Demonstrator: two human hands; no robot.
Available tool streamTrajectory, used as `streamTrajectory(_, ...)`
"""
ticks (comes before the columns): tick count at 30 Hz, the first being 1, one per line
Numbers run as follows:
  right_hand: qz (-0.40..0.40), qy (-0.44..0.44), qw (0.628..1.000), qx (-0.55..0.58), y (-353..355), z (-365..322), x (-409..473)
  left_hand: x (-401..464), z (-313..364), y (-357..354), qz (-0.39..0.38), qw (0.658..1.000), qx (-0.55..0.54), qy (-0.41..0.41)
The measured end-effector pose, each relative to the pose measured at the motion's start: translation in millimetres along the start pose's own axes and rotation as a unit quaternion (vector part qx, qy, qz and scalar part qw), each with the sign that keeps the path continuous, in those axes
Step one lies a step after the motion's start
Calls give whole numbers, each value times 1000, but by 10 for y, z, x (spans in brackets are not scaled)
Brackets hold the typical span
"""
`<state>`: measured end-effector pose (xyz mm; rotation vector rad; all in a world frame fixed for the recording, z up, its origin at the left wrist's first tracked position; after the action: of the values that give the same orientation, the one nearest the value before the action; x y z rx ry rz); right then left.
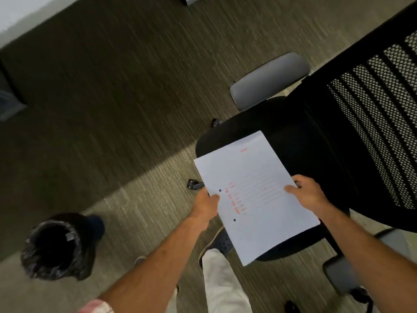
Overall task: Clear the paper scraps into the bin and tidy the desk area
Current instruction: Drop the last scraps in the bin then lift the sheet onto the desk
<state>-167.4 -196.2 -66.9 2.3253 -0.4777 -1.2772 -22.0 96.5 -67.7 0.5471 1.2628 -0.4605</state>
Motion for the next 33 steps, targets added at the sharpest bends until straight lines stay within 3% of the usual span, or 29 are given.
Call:
streamTrajectory(6,-63,79,993,68,-406,-1678,-881,-1261,461,1740,57,998,-2,-38)
streamTrajectory(14,-37,219,968,115,-382,-4320,-1596,-2516,1419,3677,70,986,-63,-139)
streamTrajectory(21,-50,284,946,146,-751,-6094,-1936,-2994,2040,5219,65,973,-87,-203)
streamTrajectory(26,-53,272,936,215,-1183,-7029,-2030,-3166,2367,6272,83,957,-167,-223)
streamTrajectory(33,-43,301,917,257,-1295,-8313,-1764,-3121,2853,7085,69,925,-293,-231)
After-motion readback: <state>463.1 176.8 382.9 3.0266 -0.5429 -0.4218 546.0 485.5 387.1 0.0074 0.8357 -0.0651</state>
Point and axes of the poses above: each hand's wrist, its own x-axis towards the middle knuckle, its own y-axis out of the back of the hand, z = x × y, the point moved 9 cm from there along x, towards the middle knuckle, and after that the axes turned 11 degrees about y, right-handed, at the moved point
